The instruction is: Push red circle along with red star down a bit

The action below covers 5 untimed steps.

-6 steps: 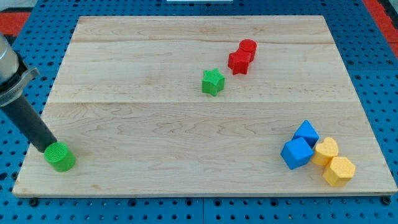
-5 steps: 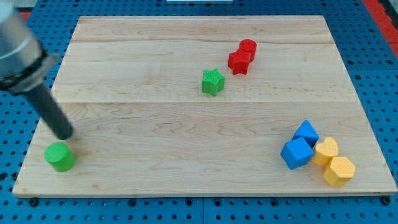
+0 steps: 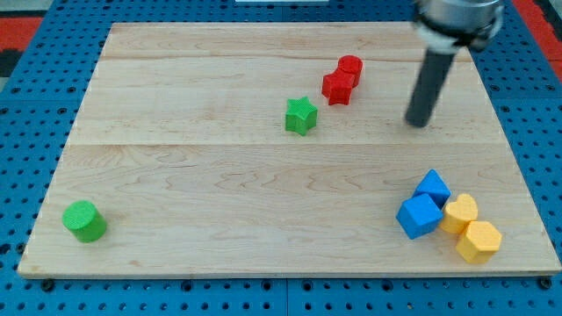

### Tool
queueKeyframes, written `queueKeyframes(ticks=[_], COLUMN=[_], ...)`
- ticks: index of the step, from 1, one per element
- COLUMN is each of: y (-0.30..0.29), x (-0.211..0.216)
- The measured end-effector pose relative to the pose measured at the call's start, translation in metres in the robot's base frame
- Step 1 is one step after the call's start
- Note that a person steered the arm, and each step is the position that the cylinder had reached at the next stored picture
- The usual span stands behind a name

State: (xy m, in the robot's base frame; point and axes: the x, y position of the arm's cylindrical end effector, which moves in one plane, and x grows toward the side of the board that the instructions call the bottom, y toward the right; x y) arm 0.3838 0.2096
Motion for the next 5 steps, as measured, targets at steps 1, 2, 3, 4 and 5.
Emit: queueKeyframes(ticks=[1,2,3,4,5], y=[0.005,-0.040,-0.074,-0.090,-0.106], x=[-0.076,-0.127,-0.112,-0.070,-0.027])
